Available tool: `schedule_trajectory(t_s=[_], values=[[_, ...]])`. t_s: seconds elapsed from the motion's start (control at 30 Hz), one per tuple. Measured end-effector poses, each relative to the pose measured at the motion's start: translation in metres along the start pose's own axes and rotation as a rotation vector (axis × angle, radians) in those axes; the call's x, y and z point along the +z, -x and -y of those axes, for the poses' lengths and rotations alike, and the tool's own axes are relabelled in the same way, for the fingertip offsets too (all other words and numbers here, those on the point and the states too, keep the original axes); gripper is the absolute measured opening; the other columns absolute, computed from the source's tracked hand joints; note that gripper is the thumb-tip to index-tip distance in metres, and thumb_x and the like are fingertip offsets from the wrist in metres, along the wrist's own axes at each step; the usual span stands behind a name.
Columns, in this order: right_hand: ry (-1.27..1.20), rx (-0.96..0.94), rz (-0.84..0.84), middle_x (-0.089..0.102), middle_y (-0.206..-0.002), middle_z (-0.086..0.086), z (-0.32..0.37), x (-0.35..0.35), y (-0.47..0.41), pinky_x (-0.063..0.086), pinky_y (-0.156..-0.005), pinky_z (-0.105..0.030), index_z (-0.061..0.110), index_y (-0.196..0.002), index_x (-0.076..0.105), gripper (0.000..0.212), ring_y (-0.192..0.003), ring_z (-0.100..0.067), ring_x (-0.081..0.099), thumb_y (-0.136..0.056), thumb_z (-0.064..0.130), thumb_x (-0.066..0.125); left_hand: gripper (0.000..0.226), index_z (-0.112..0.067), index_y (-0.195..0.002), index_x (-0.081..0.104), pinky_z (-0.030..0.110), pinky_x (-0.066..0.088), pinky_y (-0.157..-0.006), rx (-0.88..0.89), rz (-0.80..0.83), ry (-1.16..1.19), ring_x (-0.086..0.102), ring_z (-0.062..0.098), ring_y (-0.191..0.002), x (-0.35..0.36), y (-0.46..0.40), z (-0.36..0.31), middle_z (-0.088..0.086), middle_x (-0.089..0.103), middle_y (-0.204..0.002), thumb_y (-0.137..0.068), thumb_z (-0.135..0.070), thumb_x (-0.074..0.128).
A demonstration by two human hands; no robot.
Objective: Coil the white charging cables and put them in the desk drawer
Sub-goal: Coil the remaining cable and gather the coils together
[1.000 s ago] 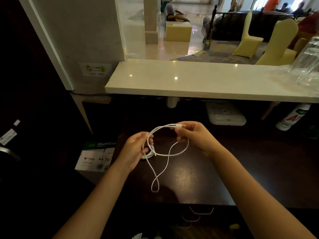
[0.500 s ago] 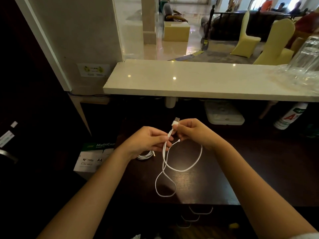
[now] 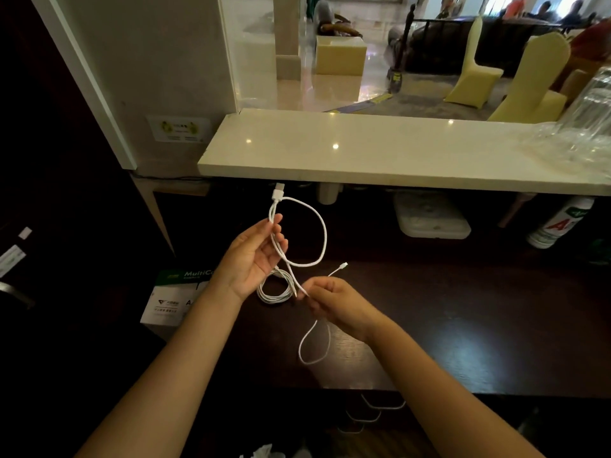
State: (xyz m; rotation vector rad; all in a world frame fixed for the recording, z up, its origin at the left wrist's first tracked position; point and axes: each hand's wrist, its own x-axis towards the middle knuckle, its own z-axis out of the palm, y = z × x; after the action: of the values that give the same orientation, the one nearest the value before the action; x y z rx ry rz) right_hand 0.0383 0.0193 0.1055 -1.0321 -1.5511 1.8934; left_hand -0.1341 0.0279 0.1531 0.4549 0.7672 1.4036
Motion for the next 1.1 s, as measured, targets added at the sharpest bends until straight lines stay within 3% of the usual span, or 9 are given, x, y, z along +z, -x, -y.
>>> schedule_trajectory(t_s=[0.07, 0.27, 0.4, 0.6, 0.73, 0.8, 0.9, 1.0, 1.1], values=[[0.058, -0.028, -0.045, 0.041, -0.055, 0.008, -0.005, -0.006, 0.003, 0.026, -0.051, -0.015, 0.015, -0.075, 0.062, 0.026, -0.048, -0.002, 0.033, -0.094, 0.012, 0.045, 0.03, -0.011, -0.08, 0.072, 0.019, 0.056, -0.06, 0.042, -0.008, -0.02, 0.065, 0.005, -0.058, -0.004, -0.002, -0.005, -0.004, 0.067, -0.061, -0.093, -0.009, 0.045], [0.185, -0.02, -0.092, 0.041, -0.055, 0.006, -0.017, -0.013, 0.008, 0.027, -0.051, -0.014, 0.015, -0.073, 0.062, 0.025, -0.048, -0.001, 0.033, -0.094, 0.014, 0.049, 0.037, -0.014, -0.073, 0.075, 0.02, 0.056, -0.062, 0.084, 0.026, -0.042, 0.064, 0.004, -0.056, -0.006, -0.005, -0.015, -0.005, 0.065, -0.06, -0.093, -0.011, 0.045], [0.367, 0.035, -0.093, 0.04, -0.061, -0.001, -0.025, -0.016, 0.009, 0.027, -0.05, -0.015, 0.022, -0.068, 0.061, 0.026, -0.053, -0.007, 0.031, -0.092, 0.019, 0.052, 0.021, -0.014, -0.072, 0.075, 0.019, 0.056, -0.063, 0.094, 0.022, -0.018, 0.063, 0.003, -0.057, -0.007, -0.006, -0.023, -0.006, 0.065, -0.06, -0.081, -0.017, 0.056], [0.371, 0.094, -0.187, 0.043, -0.058, 0.004, -0.028, -0.032, 0.013, 0.027, -0.049, -0.018, 0.02, -0.069, 0.062, 0.027, -0.05, -0.006, 0.032, -0.093, 0.019, 0.05, 0.019, -0.016, -0.068, 0.075, 0.02, 0.056, -0.062, 0.088, 0.019, -0.017, 0.062, 0.002, -0.054, -0.011, -0.006, -0.032, -0.007, 0.064, -0.058, -0.074, -0.021, 0.058], [0.147, 0.168, -0.28, 0.044, -0.053, 0.006, -0.018, -0.051, 0.009, 0.026, -0.049, -0.02, 0.012, -0.072, 0.062, 0.025, -0.046, -0.005, 0.033, -0.093, 0.012, 0.049, 0.009, -0.015, -0.07, 0.073, 0.019, 0.055, -0.059, 0.033, 0.044, -0.018, 0.06, 0.002, -0.051, -0.015, -0.001, -0.032, -0.007, 0.062, -0.057, -0.065, -0.022, 0.071], [0.006, 0.203, -0.317, 0.043, -0.049, 0.006, -0.005, -0.064, 0.004, 0.028, -0.047, -0.02, 0.009, -0.072, 0.062, 0.02, -0.042, -0.004, 0.036, -0.089, 0.008, 0.052, 0.028, -0.014, -0.072, 0.072, 0.019, 0.055, -0.059, -0.027, 0.114, -0.018, 0.059, 0.003, -0.052, -0.021, 0.003, -0.028, -0.007, 0.06, -0.059, -0.049, -0.023, 0.086], [-0.043, 0.227, -0.428, 0.047, -0.053, 0.0, 0.021, -0.076, -0.004, 0.035, -0.037, -0.017, 0.006, -0.069, 0.06, 0.017, -0.037, -0.005, 0.042, -0.086, 0.005, 0.058, 0.04, -0.013, -0.072, 0.069, 0.021, 0.053, -0.057, -0.134, 0.189, -0.037, 0.053, 0.004, -0.048, -0.029, 0.009, -0.021, -0.006, 0.055, -0.058, -0.04, -0.023, 0.091], [-0.264, 0.249, -0.466, 0.047, -0.04, 0.005, 0.047, -0.074, -0.012, 0.036, -0.033, -0.013, 0.006, -0.071, 0.056, 0.018, -0.03, -0.002, 0.041, -0.089, 0.007, 0.054, 0.03, -0.01, -0.075, 0.07, 0.021, 0.053, -0.057, -0.187, 0.186, -0.128, 0.046, 0.004, -0.046, -0.031, 0.015, -0.012, -0.006, 0.049, -0.055, -0.052, -0.023, 0.083], [-0.584, 0.201, -0.395, 0.05, -0.041, 0.004, 0.068, -0.064, -0.018, 0.039, -0.037, -0.011, 0.004, -0.076, 0.059, 0.025, -0.033, -0.002, 0.043, -0.093, 0.008, 0.041, 0.02, -0.006, -0.088, 0.068, 0.025, 0.057, -0.069, -0.163, 0.138, -0.313, 0.048, 0.003, -0.05, -0.031, 0.019, -0.006, -0.005, 0.047, -0.056, -0.079, -0.021, 0.057]])
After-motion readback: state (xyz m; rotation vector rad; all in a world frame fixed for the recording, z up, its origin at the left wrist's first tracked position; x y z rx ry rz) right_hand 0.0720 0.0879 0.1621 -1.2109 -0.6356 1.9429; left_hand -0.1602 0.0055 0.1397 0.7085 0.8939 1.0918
